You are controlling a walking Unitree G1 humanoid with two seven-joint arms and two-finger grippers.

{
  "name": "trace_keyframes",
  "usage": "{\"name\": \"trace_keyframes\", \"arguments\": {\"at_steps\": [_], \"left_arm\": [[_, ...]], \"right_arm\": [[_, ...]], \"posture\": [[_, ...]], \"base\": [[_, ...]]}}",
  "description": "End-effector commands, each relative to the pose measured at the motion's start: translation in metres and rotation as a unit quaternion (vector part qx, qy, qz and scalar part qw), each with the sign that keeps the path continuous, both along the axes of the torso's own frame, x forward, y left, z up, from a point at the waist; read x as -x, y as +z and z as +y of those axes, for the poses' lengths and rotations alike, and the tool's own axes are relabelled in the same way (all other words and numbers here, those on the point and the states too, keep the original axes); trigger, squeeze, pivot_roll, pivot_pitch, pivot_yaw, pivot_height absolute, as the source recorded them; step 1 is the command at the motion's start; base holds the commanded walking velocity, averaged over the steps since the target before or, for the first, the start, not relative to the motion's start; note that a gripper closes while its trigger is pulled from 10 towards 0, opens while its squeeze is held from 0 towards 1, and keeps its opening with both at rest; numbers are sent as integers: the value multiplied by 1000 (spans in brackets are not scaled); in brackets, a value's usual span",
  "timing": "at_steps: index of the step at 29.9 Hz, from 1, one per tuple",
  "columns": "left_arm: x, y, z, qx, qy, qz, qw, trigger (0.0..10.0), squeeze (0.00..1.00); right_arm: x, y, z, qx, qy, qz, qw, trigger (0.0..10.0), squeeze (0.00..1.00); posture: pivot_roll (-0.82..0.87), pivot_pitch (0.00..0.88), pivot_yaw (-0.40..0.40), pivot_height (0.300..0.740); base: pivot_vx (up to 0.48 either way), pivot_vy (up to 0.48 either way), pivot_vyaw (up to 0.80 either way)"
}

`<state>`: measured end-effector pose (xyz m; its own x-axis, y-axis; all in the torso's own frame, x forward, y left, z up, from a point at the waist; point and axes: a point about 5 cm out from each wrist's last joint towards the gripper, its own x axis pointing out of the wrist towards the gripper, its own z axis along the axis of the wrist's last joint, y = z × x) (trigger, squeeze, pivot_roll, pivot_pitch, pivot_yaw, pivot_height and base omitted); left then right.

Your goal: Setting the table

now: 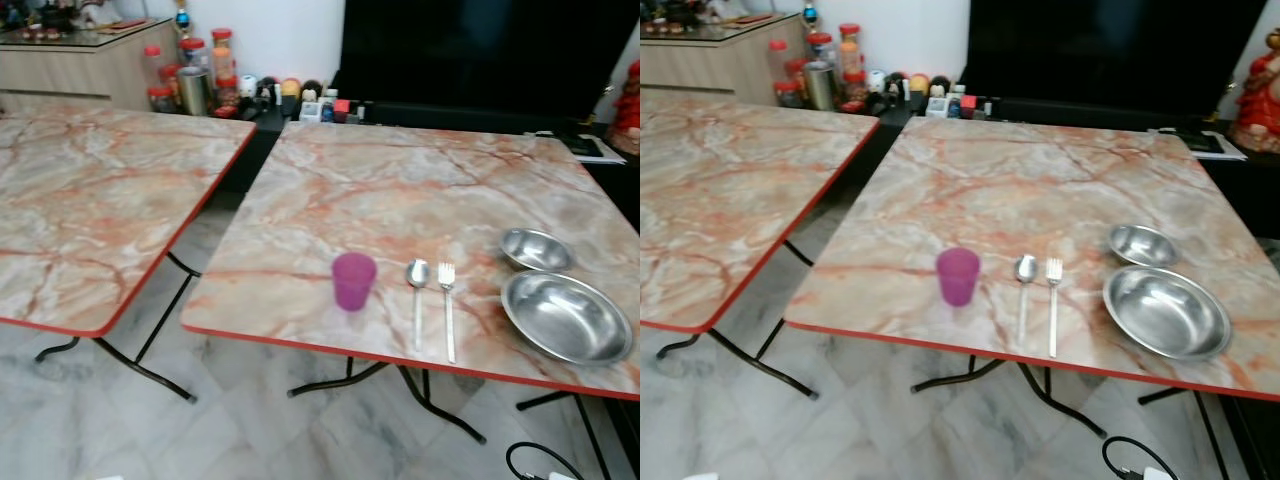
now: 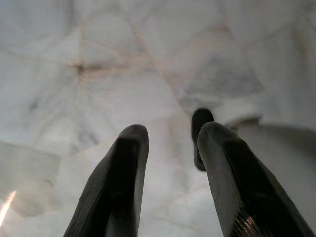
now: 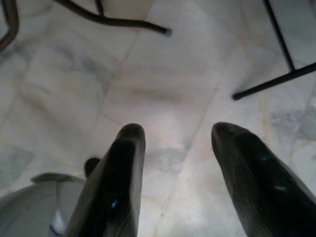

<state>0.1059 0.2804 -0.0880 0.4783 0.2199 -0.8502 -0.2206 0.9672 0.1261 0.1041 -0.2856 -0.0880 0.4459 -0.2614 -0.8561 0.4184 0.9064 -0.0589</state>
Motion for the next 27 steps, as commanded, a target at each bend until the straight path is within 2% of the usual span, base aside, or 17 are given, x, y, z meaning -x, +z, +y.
{"name": "trace_keyframes", "arguments": {"at_steps": [1,6,10,13,16,19,25,27], "left_arm": [[7,-1,1,0,2,9,1000,10000,0],[10,-6,-8,3,3,14,1000,10000,0],[5,-9,-20,11,0,14,1000,10000,0],[-5,-9,-28,16,-1,9,1000,10000,0],[-13,-8,-31,17,-4,5,1000,10000,0],[-18,-7,-34,17,-8,4,1000,10000,0],[-28,-5,-40,18,-16,-4,1000,10000,0],[-26,-6,-38,16,-15,-2,1000,10000,0]], "right_arm": [[-4,0,2,-5,-1,-7,1000,10000,0],[-4,1,1,3,2,-8,1000,10000,0],[-5,1,1,9,5,-4,1000,10000,0],[-9,3,-1,22,43,-6,999,10000,0],[-9,3,1,11,6,-19,1000,10000,0],[-10,3,1,9,-4,-22,1000,10000,0],[-14,4,1,17,14,-26,999,10000,0],[-15,5,1,17,26,-30,999,10000,0]], "posture": [[-14,0,-41,732],[-15,0,-40,732],[-20,0,-38,732],[-20,0,-40,732],[-40,0,-30,732],[-44,0,-23,732],[-53,0,-16,732],[-52,0,-16,732]], "base": [[0,-465,-700],[0,-328,-140],[0,0,0],[0,0,0],[0,0,0],[0,0,0],[0,0,0],[0,0,0]]}}
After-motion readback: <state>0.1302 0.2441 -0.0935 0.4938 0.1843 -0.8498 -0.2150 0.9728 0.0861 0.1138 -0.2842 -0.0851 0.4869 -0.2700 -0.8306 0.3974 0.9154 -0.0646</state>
